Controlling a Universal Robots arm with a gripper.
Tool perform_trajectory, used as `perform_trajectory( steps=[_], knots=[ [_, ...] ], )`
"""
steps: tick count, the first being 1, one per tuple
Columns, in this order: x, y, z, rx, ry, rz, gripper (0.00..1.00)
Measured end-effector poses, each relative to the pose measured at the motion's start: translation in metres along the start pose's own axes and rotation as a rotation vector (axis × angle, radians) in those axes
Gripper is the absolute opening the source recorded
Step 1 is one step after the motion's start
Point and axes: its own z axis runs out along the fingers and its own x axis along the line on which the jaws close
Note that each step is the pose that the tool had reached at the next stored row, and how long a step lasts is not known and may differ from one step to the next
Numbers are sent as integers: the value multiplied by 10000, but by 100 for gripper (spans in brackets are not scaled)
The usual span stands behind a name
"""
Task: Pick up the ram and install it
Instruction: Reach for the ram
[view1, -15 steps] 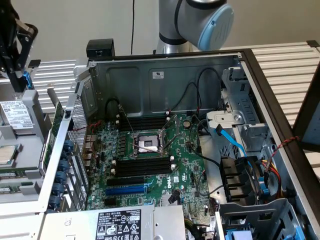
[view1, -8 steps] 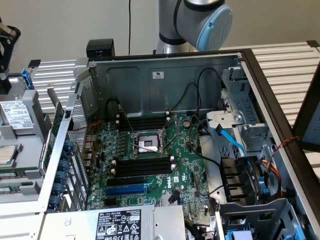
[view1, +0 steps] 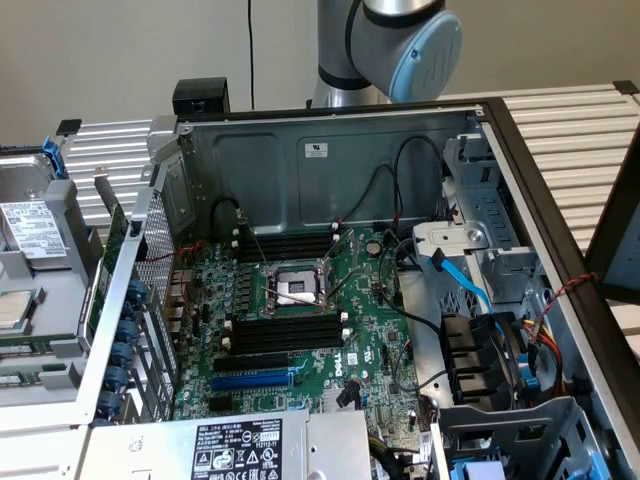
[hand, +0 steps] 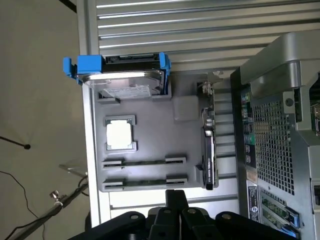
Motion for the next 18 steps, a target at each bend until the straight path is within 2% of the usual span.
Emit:
perform_trajectory(
  steps=[18],
  knots=[
    [73,-5,-1,-1,-4,1,11]
  ],
)
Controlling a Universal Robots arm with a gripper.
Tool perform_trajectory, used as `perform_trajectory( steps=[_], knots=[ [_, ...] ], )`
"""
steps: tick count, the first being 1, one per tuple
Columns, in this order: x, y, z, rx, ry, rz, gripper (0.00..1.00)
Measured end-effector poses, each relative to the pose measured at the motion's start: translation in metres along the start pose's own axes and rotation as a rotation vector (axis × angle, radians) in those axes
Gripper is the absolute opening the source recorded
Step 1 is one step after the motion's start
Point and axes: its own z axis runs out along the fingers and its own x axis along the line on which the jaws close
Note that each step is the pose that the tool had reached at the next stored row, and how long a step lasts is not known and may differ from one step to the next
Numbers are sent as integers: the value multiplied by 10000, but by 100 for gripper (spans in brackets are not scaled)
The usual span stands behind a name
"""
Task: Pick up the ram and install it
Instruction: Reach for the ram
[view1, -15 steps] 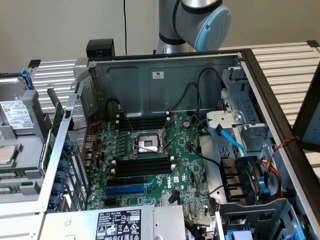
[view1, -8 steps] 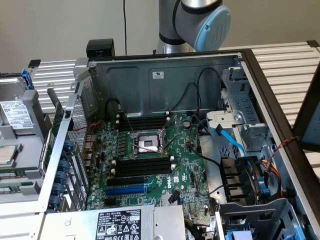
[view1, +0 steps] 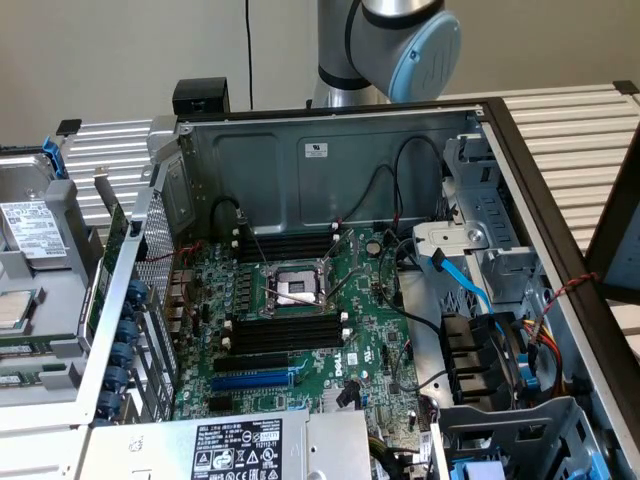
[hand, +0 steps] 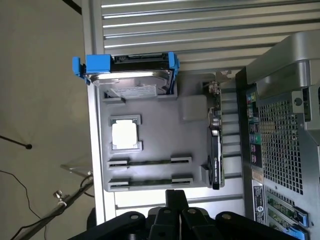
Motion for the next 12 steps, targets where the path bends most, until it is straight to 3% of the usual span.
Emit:
perform_trajectory(
  steps=[6,12],
  knots=[
    [0,0,0,-2,7,-146,11],
    [0,0,-1,-13,60,-1244,11]
  ],
)
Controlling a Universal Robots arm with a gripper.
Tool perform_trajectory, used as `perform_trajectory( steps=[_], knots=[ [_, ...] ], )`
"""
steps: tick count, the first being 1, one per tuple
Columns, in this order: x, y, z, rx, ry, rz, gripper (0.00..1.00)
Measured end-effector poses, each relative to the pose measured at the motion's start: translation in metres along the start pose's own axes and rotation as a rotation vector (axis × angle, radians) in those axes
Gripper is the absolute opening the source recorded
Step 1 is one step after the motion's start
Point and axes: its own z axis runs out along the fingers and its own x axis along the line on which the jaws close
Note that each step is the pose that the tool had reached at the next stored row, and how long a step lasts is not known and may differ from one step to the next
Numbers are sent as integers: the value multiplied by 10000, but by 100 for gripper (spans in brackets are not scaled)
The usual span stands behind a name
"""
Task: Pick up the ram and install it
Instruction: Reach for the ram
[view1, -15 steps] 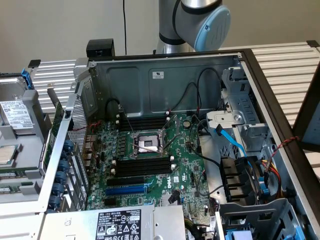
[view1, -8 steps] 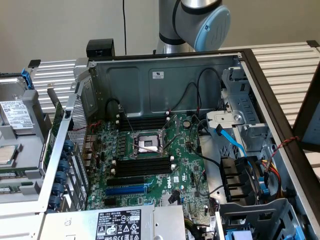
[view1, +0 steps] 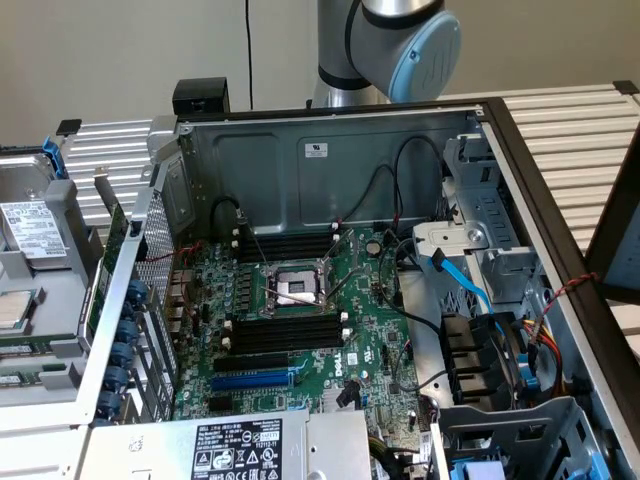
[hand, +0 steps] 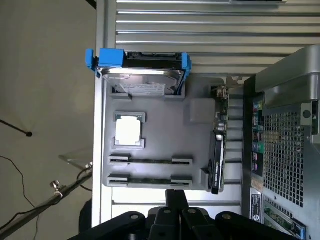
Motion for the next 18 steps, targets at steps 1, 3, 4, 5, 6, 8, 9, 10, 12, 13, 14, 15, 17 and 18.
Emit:
perform_trajectory(
  steps=[1,3,4,5,6,8,9,10,12,13,14,15,17,18],
  knots=[
    [0,0,0,-1,9,-174,11],
    [0,0,0,-6,26,-545,11],
    [0,0,0,-8,35,-729,11],
    [0,0,0,-10,44,-904,11],
    [0,0,0,-12,53,-1094,11],
    [0,0,0,-16,70,-1459,11],
    [0,0,0,-18,79,-1638,11],
    [0,0,0,-21,88,-1824,11],
    [0,0,1,-25,105,-2189,11],
    [0,0,2,-27,113,-2368,11],
    [0,0,3,-29,122,-2548,11],
    [0,0,4,-31,130,-2728,11],
    [0,0,8,-35,148,-3087,11],
    [0,-1,10,-37,157,-3266,11]
  ],
)
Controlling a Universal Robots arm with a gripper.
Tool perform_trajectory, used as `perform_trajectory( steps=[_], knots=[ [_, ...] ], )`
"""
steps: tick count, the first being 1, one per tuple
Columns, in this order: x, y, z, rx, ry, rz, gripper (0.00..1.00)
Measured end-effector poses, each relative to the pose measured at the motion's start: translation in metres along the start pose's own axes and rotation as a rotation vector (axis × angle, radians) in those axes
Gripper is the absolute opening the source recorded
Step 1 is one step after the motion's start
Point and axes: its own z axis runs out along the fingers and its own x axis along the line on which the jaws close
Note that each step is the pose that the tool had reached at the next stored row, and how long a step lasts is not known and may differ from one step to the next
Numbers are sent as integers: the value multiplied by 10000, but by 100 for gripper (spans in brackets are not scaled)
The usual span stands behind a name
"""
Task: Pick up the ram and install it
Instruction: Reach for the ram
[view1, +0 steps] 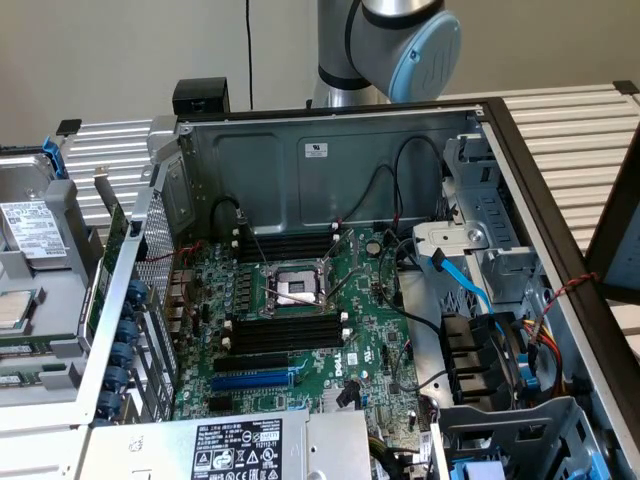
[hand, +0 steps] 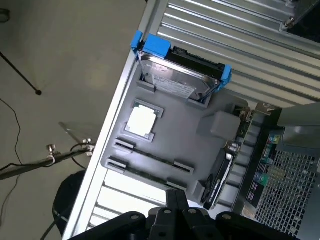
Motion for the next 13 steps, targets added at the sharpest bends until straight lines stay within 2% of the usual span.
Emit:
perform_trajectory(
  steps=[13],
  knots=[
    [0,0,16,-26,113,-2359,11]
  ],
)
